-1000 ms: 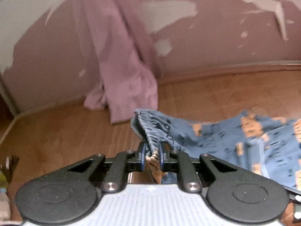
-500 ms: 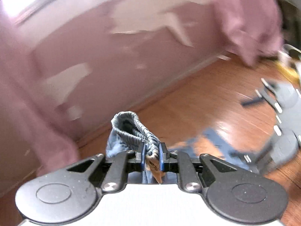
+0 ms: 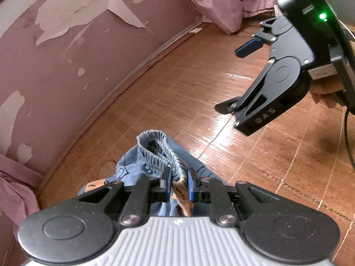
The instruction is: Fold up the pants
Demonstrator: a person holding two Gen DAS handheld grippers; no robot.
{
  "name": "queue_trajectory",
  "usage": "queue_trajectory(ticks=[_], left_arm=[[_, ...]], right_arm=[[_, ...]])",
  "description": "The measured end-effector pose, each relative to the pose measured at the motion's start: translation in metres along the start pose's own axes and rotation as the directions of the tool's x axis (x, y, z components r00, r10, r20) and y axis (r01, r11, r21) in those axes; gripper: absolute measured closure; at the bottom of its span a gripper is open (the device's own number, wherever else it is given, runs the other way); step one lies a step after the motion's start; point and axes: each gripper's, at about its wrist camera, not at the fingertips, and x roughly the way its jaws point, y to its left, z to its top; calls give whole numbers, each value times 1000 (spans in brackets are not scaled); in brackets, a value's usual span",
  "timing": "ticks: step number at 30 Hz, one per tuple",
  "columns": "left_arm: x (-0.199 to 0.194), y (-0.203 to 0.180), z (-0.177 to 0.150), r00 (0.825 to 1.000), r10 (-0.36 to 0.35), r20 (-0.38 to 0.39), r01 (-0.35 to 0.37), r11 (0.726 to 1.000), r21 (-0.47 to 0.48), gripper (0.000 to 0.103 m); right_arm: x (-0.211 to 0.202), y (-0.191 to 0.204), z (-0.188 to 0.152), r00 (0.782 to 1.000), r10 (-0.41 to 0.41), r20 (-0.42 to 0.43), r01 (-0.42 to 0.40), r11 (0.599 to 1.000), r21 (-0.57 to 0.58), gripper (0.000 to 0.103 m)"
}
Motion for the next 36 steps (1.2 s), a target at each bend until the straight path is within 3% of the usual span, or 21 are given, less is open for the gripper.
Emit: queue_trajectory(ticks=[4,6,8,12,14,17,20,22,25,27,29,30,31,32,36], left_arm=[[6,-8,-3,1000,-28,-10,28,1000,-7,85],[11,-7,-7,995,-97,1,97,994,-44,81],[12,-7,-13,991,-129,24,130,990,-61,67],[-10,1,-24,979,-177,100,185,980,-78,56],[-28,17,-33,975,-152,160,172,977,-124,48],[-52,55,-51,973,-45,227,107,957,-270,34],[-56,95,-75,984,68,166,13,896,-444,30],[-43,121,-92,993,86,75,-31,836,-549,31],[-20,149,-120,1000,-16,-5,8,729,-684,38],[-10,161,-137,995,-98,8,70,647,-760,38],[-3,167,-149,987,-160,29,119,593,-797,44],[0,167,-153,983,-178,33,132,577,-806,49],[3,169,-158,978,-204,42,152,557,-816,61],[4,170,-162,973,-225,48,166,541,-824,63],[-5,166,-154,971,-235,34,166,569,-805,72]], right_arm=[[5,4,0,1000,14,-7,-14,1000,-9,2],[7,6,-1,1000,15,-11,-15,1000,-17,2],[9,8,-3,1000,9,-17,-10,1000,-28,2],[9,10,-4,1000,2,-13,-2,1000,-29,2],[4,11,-2,1000,8,16,-8,1000,-3,2],[-7,15,4,996,70,51,-74,995,68,2],[-18,24,8,981,181,72,-191,965,178,1],[-21,32,8,961,265,82,-277,928,250,5],[-19,49,8,931,361,63,-362,880,309,19],[-14,58,7,926,376,24,-362,870,335,32],[-10,62,4,932,362,-13,-333,870,363,54],[-9,63,4,938,345,-23,-313,877,363,62],[-10,62,3,940,340,-28,-307,880,362,76],[-11,60,4,939,343,-25,-311,877,366,81],[-28,63,9,940,339,-39,-310,897,314,83]])
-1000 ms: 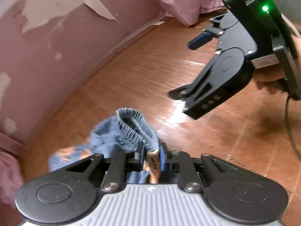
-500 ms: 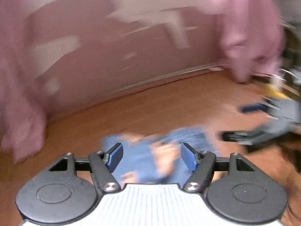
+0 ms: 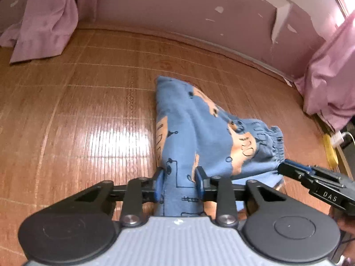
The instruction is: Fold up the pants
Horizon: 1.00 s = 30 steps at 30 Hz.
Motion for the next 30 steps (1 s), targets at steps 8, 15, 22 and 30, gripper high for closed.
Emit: queue_trajectory(ticks=[8,15,22,30], left_arm=[[-10,-11,-29,997,79,-2,-79,993,83,41],[-39,-49,-6,948,174,268,-252,923,292,14],[23,-62,0,895,311,321,-429,797,424,14],[0,-31,4,925,255,281,-336,894,296,9]], right_arm=[[-13,-7,-22,997,-33,-74,35,999,21,61],[-13,14,17,991,-69,113,84,988,-133,26],[48,33,7,972,-196,130,230,910,-345,25],[24,3,0,959,-196,204,244,937,-251,13]])
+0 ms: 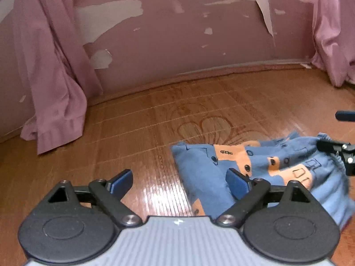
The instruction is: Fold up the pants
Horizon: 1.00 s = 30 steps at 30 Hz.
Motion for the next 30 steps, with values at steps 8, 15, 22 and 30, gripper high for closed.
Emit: queue_trajectory(ticks=[8,15,22,30], left_arm=[[-44,-12,-39,994,-23,-110,30,998,59,5],[-48,8,-53,987,-22,-158,2,992,-127,2],[-55,11,-53,985,4,-170,-27,991,-132,2],[-51,12,-54,984,6,-179,-31,990,-136,1]], right_arm=[[-31,38,-9,992,52,-111,-63,993,-95,8],[-33,39,-22,984,16,-178,-30,997,-75,8],[-44,35,-14,999,11,-53,-13,999,-40,3],[-8,18,-2,998,-65,0,65,997,-31,1]])
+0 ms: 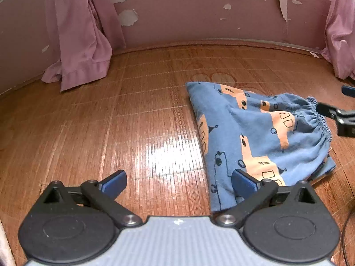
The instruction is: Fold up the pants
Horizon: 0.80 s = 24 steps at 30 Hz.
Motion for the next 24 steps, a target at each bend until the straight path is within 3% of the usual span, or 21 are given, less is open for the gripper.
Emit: queue_trajectory(ticks=[4,11,14,17,24], left_arm=[[3,5,-3,1000,15,-12,-15,1000,-12,1],[-7,14,-2,1000,12,-3,-12,999,-35,0],[-15,16,-1,998,-60,30,62,996,-59,0],[-15,13,0,984,-170,45,173,981,-86,0],[8,1,0,960,-281,-21,277,954,-111,2]], right_arm=[[26,-4,-9,998,-30,-62,29,999,-23,1],[1,-32,-1,1000,1,17,-3,995,101,1],[3,-41,-6,997,76,-13,-73,985,154,1],[7,-46,-10,991,135,-20,-128,968,216,1],[24,-50,-18,943,331,36,-327,901,286,1]])
